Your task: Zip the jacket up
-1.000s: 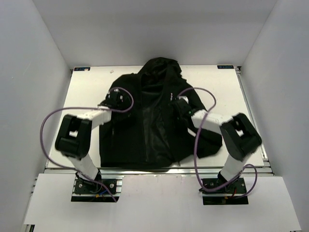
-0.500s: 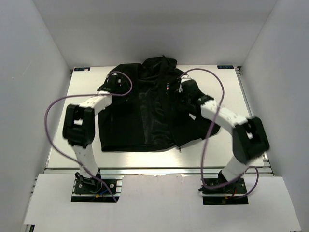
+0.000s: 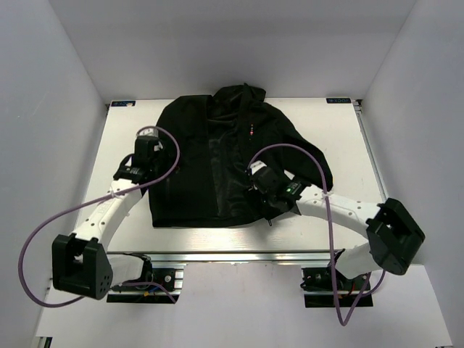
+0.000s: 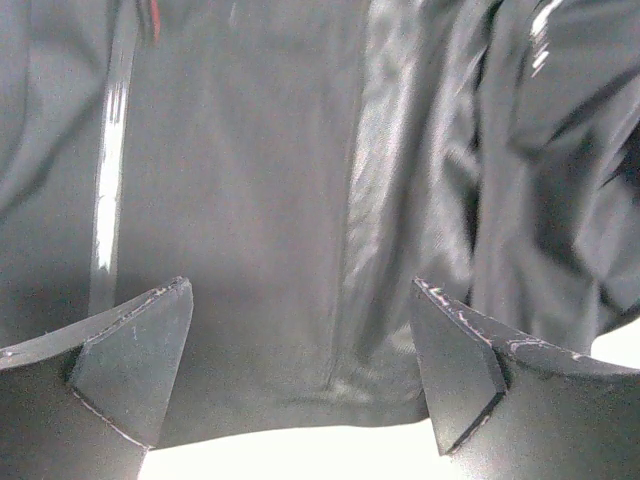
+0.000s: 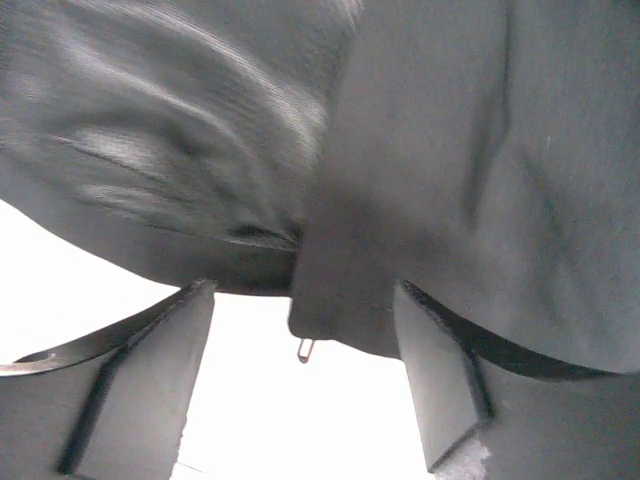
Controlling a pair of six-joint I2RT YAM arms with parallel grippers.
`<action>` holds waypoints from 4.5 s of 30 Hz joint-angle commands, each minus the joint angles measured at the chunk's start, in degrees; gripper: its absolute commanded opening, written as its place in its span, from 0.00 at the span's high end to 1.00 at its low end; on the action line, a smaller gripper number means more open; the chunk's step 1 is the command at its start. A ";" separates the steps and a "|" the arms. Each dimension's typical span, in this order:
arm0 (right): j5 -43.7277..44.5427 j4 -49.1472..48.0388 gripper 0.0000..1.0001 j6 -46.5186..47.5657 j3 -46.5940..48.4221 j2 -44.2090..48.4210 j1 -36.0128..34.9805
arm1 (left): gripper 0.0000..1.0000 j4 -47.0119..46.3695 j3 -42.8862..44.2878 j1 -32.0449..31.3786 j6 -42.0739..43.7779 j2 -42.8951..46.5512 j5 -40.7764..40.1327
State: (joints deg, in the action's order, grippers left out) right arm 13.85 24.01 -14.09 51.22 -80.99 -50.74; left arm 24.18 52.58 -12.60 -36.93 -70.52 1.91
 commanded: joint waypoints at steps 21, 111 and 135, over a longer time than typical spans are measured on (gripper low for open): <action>0.06 -2.37 1.00 -6.31 -2.61 8.64 3.88 | 0.02 -3.25 -5.55 -4.18 5.54 4.60 17.05; -58.58 -44.85 0.34 -36.36 -27.67 15.86 28.33 | 1.00 -52.82 -8.36 -32.40 -5.26 -19.22 37.02; -61.93 -40.02 1.00 -35.23 -23.72 21.40 28.33 | 1.00 -50.04 -8.63 -33.28 -0.26 -15.35 31.84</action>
State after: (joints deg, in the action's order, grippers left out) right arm -43.88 -18.11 -51.29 24.03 -62.15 -21.12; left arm -29.74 42.76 -46.11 -40.84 -89.08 39.48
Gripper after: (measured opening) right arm 0.012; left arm 0.140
